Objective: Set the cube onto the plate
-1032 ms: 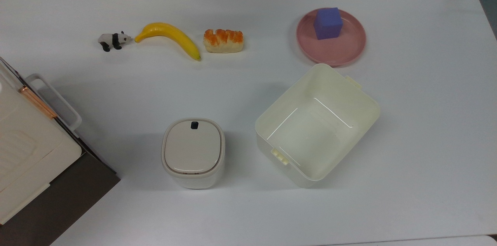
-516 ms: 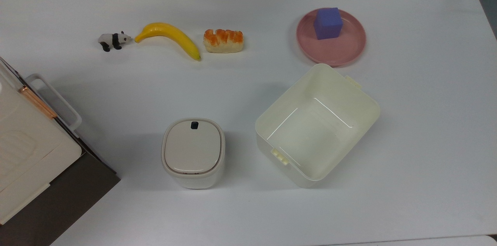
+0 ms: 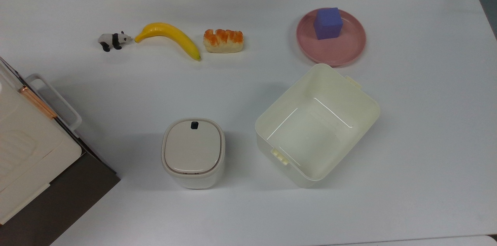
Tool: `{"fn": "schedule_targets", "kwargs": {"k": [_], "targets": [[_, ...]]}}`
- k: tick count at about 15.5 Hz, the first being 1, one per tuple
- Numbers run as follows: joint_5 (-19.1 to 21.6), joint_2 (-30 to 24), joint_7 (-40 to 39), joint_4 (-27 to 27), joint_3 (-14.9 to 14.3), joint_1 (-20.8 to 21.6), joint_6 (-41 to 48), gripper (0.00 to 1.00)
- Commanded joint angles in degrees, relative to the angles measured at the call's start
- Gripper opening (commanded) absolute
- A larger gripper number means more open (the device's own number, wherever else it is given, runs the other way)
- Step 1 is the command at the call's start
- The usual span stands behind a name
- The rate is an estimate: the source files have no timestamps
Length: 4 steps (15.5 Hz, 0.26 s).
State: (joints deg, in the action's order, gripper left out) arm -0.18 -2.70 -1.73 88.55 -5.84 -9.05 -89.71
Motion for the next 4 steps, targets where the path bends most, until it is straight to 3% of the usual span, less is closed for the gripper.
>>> {"fn": "schedule_targets", "kwargs": {"k": [1,4], "targets": [[1.06,-0.55,-0.64,0.75,-0.31,0.79,-0.65,1.0],[1.06,-0.46,-0.64,0.84,-0.14,0.87,-0.65,1.0]]}}
